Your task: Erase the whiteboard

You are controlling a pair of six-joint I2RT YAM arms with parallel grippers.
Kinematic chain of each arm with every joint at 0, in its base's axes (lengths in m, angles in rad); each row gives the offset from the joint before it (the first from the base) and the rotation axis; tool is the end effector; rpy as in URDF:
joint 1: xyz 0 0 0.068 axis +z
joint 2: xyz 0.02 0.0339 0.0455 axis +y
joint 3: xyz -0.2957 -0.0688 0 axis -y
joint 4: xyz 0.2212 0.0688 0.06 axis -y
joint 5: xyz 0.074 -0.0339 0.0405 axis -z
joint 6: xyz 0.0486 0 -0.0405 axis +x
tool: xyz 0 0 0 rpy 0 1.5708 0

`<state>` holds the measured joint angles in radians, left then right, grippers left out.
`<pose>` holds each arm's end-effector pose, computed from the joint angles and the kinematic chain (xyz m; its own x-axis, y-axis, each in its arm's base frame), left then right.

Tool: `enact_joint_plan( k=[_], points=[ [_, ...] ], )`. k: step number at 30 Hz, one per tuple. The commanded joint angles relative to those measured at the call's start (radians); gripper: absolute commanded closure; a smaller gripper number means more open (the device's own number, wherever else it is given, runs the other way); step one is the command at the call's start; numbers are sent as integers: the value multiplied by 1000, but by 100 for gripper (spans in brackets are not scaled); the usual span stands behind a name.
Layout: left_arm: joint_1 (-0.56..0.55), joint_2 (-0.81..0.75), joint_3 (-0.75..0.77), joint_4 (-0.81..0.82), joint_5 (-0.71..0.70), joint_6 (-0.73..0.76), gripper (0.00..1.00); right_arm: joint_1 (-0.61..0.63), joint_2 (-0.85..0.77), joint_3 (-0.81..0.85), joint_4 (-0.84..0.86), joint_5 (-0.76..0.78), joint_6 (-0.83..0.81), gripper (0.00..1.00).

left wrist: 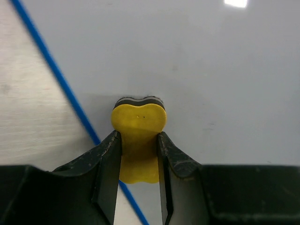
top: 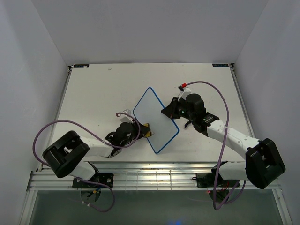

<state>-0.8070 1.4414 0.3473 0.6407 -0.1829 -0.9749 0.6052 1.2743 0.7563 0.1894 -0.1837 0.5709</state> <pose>0.1766 -0.1716 0.1844 -0.6642 -0.4831 -0.5705 0.0844 0.7098 -0.6993 0.2176 0.1613 0.2996 -0.6024 0.2293 -0.7645 -0.4469 0.6968 0.5611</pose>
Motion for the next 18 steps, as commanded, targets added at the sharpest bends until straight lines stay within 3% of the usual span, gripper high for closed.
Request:
enact_joint_plan(
  k=[1, 6, 10, 18],
  points=[
    [25, 43, -36, -72, -13, 4, 100, 38, -7, -14, 8, -79, 15, 92],
    [23, 97, -25, -58, 8, -11, 100, 38, -3, -8, 10, -89, 23, 92],
    [3, 54, -8, -42, 25, 21, 100, 38, 5, -3, 12, -94, 24, 92],
    [-126, -30, 116, -12, 71, 145, 100, 38, 16, -17, 15, -43, 37, 92]
  ],
)
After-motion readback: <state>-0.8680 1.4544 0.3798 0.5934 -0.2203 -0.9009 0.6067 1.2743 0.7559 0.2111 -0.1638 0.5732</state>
